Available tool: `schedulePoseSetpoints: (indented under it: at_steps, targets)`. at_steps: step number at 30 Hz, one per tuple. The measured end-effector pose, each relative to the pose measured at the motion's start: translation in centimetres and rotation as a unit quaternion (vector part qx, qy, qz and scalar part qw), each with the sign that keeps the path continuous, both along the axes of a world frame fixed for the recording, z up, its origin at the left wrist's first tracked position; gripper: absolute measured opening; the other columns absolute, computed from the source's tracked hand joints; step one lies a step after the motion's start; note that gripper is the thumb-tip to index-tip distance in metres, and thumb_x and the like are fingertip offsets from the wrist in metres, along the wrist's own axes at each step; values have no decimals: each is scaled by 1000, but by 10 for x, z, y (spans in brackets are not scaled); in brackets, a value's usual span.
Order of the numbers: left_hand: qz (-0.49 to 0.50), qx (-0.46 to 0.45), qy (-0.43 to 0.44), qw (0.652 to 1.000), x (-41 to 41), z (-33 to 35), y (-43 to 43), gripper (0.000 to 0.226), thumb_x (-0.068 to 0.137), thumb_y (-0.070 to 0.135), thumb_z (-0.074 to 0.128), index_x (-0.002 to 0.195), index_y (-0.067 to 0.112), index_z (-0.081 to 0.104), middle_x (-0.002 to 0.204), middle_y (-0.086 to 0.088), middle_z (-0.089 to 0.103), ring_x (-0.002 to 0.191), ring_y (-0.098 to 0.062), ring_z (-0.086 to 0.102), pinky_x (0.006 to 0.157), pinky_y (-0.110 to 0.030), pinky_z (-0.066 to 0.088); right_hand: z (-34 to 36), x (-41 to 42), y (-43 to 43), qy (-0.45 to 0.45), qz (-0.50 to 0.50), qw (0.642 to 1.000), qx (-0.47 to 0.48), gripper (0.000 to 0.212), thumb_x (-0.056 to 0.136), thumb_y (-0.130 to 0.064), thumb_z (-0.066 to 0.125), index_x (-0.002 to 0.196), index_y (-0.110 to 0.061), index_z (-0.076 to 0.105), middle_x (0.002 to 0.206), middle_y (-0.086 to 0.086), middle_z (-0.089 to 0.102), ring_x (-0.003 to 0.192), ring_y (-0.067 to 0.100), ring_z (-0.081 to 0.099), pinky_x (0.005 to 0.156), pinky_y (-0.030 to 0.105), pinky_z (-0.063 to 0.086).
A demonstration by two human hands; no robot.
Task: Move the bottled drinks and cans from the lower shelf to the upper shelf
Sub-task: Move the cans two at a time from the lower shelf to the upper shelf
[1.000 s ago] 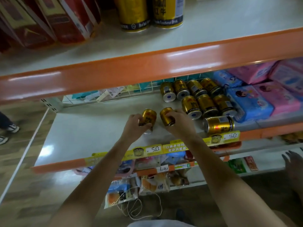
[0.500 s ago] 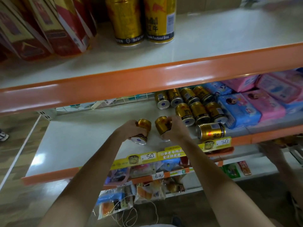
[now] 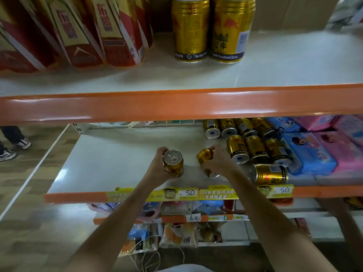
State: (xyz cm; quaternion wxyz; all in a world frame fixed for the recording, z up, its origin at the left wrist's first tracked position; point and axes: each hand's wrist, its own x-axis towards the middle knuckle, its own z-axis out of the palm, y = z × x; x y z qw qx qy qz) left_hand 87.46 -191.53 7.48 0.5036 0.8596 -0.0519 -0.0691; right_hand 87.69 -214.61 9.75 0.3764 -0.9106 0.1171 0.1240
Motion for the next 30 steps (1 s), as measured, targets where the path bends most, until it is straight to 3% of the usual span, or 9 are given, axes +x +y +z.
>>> schedulePoseSetpoints:
  at_steps: [4, 7, 11, 13, 19, 24, 30]
  targets:
    - [-4, -23, 6, 1000, -3, 1, -1, 89, 48, 11, 86, 120, 18, 34, 111, -4, 57, 98, -17, 58, 77, -20, 46, -6, 3, 6, -36, -2, 999, 8, 62, 71, -26, 81, 120, -18, 43, 109, 1, 52, 101, 20, 54, 93, 44, 50]
    - [-3, -32, 5, 999, -5, -2, 1, 90, 44, 18, 82, 121, 17, 36, 110, -2, 56, 101, -20, 58, 83, -32, 48, -1, 2, 9, -78, -1, 997, 19, 63, 68, -20, 83, 116, -19, 42, 102, -2, 50, 99, 21, 55, 87, 41, 51]
    - [7, -58, 23, 998, -7, -5, 2, 91, 44, 15, 83, 122, 20, 36, 111, 7, 56, 103, -19, 59, 89, -44, 51, 1, -8, 10, -165, -42, 977, 127, 77, 63, -2, 85, 126, -17, 43, 107, -7, 49, 100, 14, 53, 76, 18, 45]
    - [8, -63, 27, 998, -7, -5, 2, 91, 45, 14, 83, 122, 22, 37, 112, 7, 55, 104, -20, 59, 90, -47, 51, -5, -15, 10, -198, -42, 968, 150, 79, 59, 1, 87, 121, -22, 43, 107, -10, 52, 100, 12, 55, 75, 14, 44]
    - [9, -66, 37, 997, -8, -3, 0, 90, 45, 19, 84, 121, 28, 36, 115, 5, 54, 108, -20, 59, 90, -39, 51, -29, -26, 18, -231, -73, 957, 158, 80, 53, -3, 89, 114, -26, 44, 112, 1, 55, 101, 15, 58, 85, 33, 55]
    - [17, -92, 44, 995, -7, -7, -1, 86, 59, -7, 85, 124, 20, 36, 118, -1, 52, 101, -8, 57, 83, -22, 52, -37, -23, 18, -229, -74, 958, 155, 84, 55, -5, 90, 122, -23, 42, 118, 2, 53, 106, 18, 57, 89, 31, 53]
    - [27, -99, 42, 994, -8, -10, -2, 84, 62, -6, 84, 124, 21, 35, 124, -6, 50, 103, -1, 55, 81, -15, 51, -38, -25, 23, -241, -89, 962, 93, 93, 58, -20, 94, 135, -17, 43, 129, 3, 43, 115, 18, 50, 91, 27, 46]
